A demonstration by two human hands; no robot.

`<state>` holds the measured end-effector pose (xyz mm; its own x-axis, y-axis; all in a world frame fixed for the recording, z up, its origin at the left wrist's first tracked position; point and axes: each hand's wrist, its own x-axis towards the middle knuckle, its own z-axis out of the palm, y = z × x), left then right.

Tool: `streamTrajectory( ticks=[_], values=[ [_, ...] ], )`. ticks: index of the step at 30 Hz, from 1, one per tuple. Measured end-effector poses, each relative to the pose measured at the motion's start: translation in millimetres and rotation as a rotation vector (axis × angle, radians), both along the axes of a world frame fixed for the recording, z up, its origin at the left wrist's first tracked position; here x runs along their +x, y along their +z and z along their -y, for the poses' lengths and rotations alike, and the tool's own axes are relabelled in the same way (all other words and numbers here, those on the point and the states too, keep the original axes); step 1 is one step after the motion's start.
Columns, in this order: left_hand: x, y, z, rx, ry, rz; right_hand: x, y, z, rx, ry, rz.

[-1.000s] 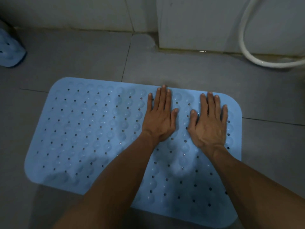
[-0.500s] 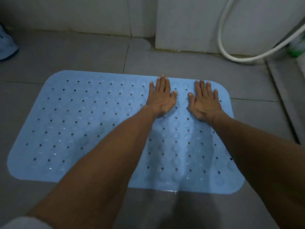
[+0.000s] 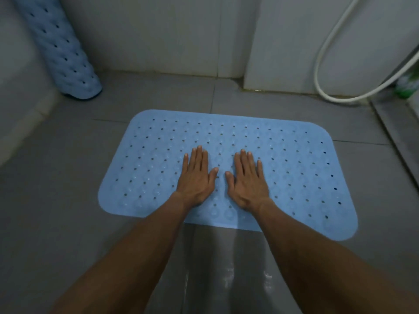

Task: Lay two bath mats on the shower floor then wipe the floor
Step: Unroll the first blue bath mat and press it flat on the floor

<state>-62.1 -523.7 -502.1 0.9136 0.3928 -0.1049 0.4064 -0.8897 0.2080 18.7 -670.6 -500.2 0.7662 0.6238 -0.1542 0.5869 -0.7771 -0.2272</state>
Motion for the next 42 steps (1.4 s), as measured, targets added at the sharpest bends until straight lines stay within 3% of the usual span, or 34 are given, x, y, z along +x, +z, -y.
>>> streamTrajectory(
  ticks=[9,42],
  values=[
    [9.8,-28.0,-13.6,0.048,-0.04,0.171,2.7,-22.9,-0.5,-0.011,-0.043,0.107],
    [12.5,-19.9,-14.2,0.005,-0.038,0.065,2.5,-15.1,-2.7,-0.013,-0.071,0.089]
  ],
)
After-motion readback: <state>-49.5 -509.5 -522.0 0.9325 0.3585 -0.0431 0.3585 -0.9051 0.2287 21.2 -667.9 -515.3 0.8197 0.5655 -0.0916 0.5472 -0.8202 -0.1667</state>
